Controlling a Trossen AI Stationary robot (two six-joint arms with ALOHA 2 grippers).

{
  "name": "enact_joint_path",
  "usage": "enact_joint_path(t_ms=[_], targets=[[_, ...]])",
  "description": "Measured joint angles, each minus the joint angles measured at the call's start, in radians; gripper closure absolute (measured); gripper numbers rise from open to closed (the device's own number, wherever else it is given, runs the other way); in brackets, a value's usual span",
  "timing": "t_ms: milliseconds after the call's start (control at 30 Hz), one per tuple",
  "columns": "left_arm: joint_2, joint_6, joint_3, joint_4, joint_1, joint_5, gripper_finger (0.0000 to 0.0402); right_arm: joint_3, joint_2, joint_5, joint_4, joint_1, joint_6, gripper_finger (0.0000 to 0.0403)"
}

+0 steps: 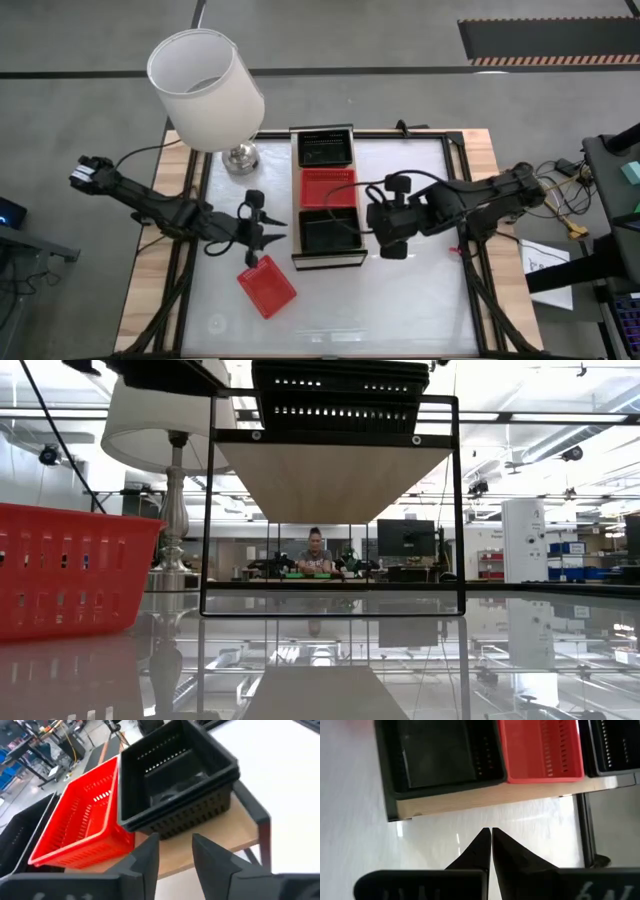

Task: Stack baskets on shelf by color
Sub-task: Adjust the stacked red bins on the shelf

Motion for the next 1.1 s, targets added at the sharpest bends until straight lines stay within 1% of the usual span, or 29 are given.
enact_joint_path(t_ms=[167, 267, 467, 633, 767, 867, 1100], targets=[[0.000, 0.001, 0.008, 0.004, 0.048, -0.020, 0.0336, -0.166, -0.096, -0.004, 0.117, -0.070, -0.041, 0.0394], [0.000, 0.001, 0.008, 0.009, 0.094, -0.020, 0.0358, -0.241, -0.130, -0.012, 0.181, -0.139, -0.091, 0.0394], [0.025, -0.004, 0.007, 0.018, 0.204, -0.020, 0.0397, -0.347, -0.136, -0.165, 0.356, -0.322, -0.276, 0.0394], [0.048, -0.002, 0.007, 0.041, 0.267, -0.019, 0.0400, -0.369, -0.099, -0.250, 0.426, -0.456, -0.388, 0.0394], [0.069, 0.000, 0.007, 0.047, 0.294, -0.013, 0.0401, -0.364, -0.073, -0.340, 0.457, -0.525, -0.433, 0.0394], [0.075, 0.005, 0.007, 0.051, 0.301, -0.011, 0.0401, -0.355, -0.065, -0.368, 0.484, -0.545, -0.453, 0.0394], [0.079, 0.005, 0.007, 0.063, 0.306, -0.007, 0.0401, -0.355, -0.064, -0.369, 0.520, -0.552, -0.482, 0.0394]])
